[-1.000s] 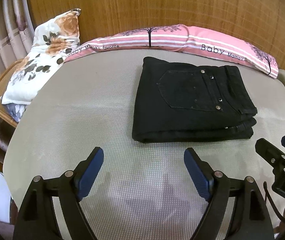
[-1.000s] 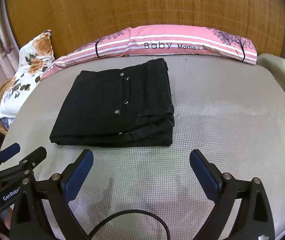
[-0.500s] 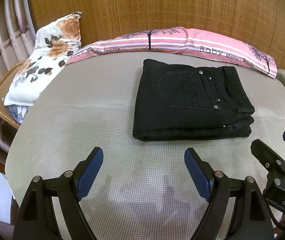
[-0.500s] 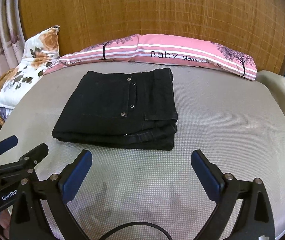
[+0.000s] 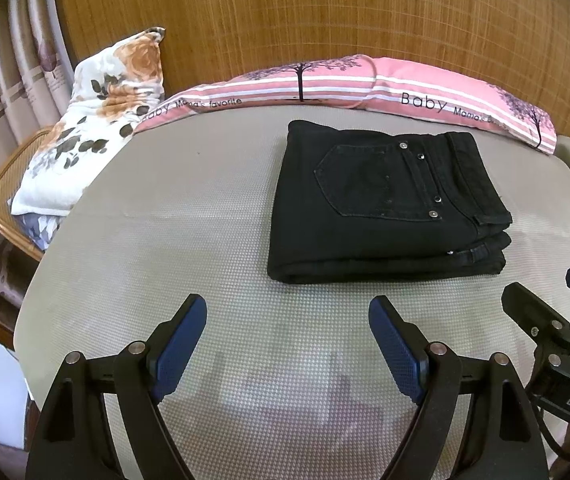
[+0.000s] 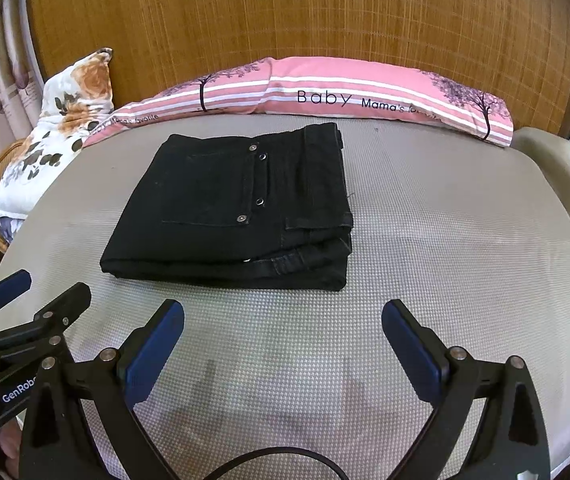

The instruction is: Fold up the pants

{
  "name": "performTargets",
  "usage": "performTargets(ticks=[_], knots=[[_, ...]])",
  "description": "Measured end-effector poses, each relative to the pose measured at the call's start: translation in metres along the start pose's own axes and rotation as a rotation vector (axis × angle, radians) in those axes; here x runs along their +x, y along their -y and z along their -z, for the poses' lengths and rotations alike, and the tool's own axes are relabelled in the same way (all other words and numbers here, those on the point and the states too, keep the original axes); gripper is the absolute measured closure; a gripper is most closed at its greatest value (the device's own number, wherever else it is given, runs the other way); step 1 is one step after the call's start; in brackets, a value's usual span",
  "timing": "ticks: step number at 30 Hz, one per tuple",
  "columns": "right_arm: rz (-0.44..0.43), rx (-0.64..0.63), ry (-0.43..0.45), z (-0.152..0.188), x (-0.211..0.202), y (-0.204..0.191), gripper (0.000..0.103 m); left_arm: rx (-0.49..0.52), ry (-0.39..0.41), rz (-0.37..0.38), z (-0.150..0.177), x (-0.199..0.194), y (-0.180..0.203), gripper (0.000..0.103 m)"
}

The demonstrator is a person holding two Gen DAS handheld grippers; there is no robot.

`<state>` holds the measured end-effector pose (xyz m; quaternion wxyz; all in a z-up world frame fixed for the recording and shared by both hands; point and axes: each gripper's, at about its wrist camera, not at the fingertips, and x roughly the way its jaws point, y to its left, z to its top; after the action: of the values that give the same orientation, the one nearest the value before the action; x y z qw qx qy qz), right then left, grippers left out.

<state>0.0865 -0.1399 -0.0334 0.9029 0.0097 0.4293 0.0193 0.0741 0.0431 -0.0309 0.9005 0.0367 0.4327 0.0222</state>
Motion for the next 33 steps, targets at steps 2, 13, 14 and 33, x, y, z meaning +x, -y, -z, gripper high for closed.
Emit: performTargets(ticks=[2, 13, 14, 33], knots=[[-0.002, -0.002, -0.002, 0.0000, 0.0005, -0.0002, 0.005, 0.003, -0.001, -0.001, -0.0002, 0.0004, -0.0001, 0.020], [-0.007, -0.002, -0.016, 0.0014, 0.0023, -0.0017, 0.005, 0.001, -0.001, -0.001, -0.0005, 0.0007, 0.0003, 0.020], [-0.010, -0.002, -0.016, 0.0014, 0.0023, -0.0018, 0.005, 0.003, -0.002, -0.002, -0.0005, 0.0008, 0.0006, 0.020], [-0.006, 0.012, -0.030, 0.0039, 0.0044, 0.0000, 0.005, 0.032, 0.015, -0.013, 0.0012, -0.0010, 0.0042, 0.020]])
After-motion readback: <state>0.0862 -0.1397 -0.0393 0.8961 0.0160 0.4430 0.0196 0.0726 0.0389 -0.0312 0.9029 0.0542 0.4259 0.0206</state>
